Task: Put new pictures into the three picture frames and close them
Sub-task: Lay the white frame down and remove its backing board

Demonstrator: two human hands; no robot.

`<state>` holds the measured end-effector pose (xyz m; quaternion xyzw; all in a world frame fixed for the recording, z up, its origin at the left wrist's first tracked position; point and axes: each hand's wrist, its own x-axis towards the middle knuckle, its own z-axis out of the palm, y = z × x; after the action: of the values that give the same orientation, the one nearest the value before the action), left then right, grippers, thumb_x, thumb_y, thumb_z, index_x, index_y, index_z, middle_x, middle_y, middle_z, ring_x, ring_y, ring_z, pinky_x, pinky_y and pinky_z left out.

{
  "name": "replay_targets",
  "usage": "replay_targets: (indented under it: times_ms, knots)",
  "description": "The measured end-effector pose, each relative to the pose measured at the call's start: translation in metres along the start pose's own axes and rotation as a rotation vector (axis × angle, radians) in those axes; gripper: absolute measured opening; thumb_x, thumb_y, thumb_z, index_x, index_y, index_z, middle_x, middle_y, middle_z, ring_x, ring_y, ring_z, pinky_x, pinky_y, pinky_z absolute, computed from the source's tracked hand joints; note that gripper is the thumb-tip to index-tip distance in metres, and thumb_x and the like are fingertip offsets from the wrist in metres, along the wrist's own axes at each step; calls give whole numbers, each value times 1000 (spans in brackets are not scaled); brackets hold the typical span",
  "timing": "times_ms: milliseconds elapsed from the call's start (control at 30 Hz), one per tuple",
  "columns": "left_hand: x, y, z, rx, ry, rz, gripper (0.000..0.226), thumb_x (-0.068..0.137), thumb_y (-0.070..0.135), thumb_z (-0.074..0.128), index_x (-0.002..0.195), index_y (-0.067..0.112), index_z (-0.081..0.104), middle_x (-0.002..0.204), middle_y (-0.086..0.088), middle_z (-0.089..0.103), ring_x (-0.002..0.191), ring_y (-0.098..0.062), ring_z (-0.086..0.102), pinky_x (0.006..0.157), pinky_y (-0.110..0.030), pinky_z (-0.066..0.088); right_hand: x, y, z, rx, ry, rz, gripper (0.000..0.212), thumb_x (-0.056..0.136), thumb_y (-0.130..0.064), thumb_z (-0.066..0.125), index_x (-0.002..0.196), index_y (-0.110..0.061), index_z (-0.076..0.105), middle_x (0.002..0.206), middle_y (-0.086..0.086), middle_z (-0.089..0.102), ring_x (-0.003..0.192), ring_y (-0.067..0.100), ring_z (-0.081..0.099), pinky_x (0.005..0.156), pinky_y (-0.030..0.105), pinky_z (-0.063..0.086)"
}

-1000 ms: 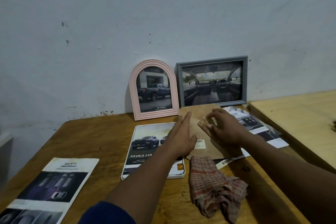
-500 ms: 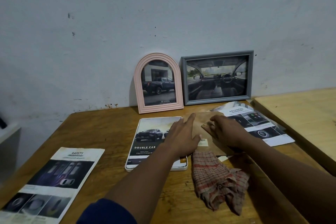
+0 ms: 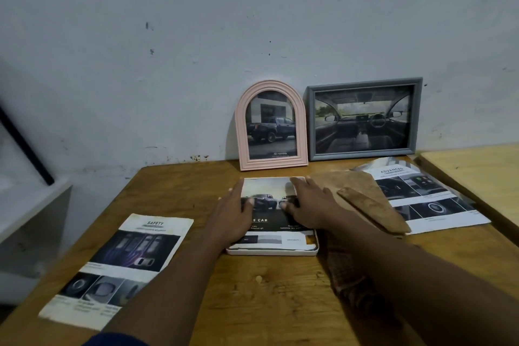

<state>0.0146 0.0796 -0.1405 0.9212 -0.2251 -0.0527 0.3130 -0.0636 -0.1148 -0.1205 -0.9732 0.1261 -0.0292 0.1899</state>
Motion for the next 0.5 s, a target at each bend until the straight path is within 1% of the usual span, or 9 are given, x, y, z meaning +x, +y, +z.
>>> replay_targets:
  times_ms: [33,100,133,200,267,300,400,467,500]
  knots:
    - [-3,-5,-1,7,3,1,63,106,46,41,162,38,10,167,-1,26,153,-33,22,119,-55,31,1,-3,4,-15,-11,-5,75,97,-50,50,156,-21,13,165,8,15,152,27,4,121,56,7]
    - [-8,-10,-3,-1,27,0,61,106,47,38,161,39,11,166,0,29,153,-33,24,117,-56,33,4,-9,9,-11,-5,-14,75,98,-46,52,156,-22,12,165,8,13,153,28,-1,120,57,2]
    - [-9,-11,-3,-11,43,-7,60,106,48,37,161,39,12,166,1,30,152,-32,26,117,-56,34,5,-13,9,-9,7,-14,76,97,-42,55,156,-22,12,165,8,15,152,28,2,120,58,1]
    - [-12,-11,-2,-21,72,-32,59,107,50,34,161,38,13,165,2,30,151,-31,28,117,-53,35,7,-18,10,16,45,-16,76,93,-34,62,154,-24,18,160,8,27,150,30,16,120,59,5]
    - [-15,-10,-1,-20,87,-47,59,107,52,30,161,36,15,166,1,29,152,-30,27,116,-52,34,7,-22,9,38,111,-45,73,91,-28,66,151,-27,25,153,7,41,143,28,31,117,57,12]
    - [-15,-9,-1,-15,92,-42,59,107,53,29,161,36,15,166,0,28,152,-31,26,116,-53,33,6,-24,9,38,155,-70,70,91,-26,66,149,-29,27,150,5,45,141,27,35,116,56,16]
    - [-14,-8,-2,-3,108,-29,59,106,54,31,161,36,15,167,-2,25,154,-31,21,118,-54,29,1,-32,4,81,292,-157,66,92,-19,65,147,-30,31,146,2,49,133,25,44,111,51,30]
    - [-12,-9,-3,-7,124,-1,61,105,55,32,160,38,13,167,-5,25,153,-32,22,119,-56,29,-1,-35,-3,201,379,-238,63,91,-13,65,145,-27,37,142,3,51,124,20,52,103,42,46]
    - [-11,-7,-4,-29,133,23,62,104,56,34,160,39,12,167,-6,26,152,-33,24,118,-58,30,-2,-37,-8,268,412,-273,61,90,-10,65,144,-26,40,140,2,52,120,17,54,98,36,50]
